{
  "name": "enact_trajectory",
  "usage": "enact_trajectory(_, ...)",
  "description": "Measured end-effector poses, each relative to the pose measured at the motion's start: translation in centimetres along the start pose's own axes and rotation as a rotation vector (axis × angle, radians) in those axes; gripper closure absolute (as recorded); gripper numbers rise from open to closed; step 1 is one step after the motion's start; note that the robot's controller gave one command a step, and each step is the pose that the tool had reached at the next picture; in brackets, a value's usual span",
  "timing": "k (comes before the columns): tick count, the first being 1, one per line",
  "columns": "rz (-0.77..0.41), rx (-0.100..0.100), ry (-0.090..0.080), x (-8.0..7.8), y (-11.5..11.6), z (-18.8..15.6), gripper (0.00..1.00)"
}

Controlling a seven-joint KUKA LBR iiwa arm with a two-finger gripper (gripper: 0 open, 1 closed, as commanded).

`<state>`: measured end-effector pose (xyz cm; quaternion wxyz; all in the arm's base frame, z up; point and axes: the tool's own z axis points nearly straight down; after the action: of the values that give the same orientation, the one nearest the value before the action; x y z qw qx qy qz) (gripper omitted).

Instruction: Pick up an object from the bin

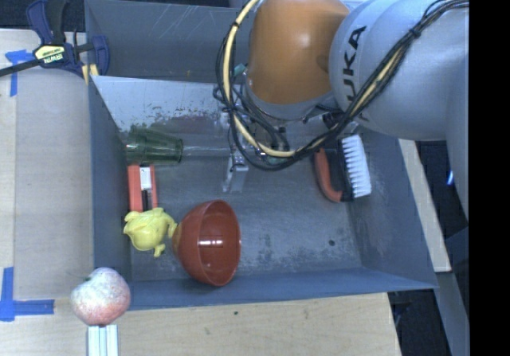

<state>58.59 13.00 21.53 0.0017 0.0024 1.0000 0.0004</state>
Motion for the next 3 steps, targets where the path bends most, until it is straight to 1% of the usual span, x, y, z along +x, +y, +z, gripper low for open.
enact_trajectory(1,0.000,0.000,0.000,0.0,0.0,0.0,0.00)
enact_trajectory(2,-0.090,-0.001,-0.006,1.0,3.0,4.2,0.00)
enact_trajectory(3,-0.012,-0.001,-0.002,1.6,4.2,6.5,0.00)
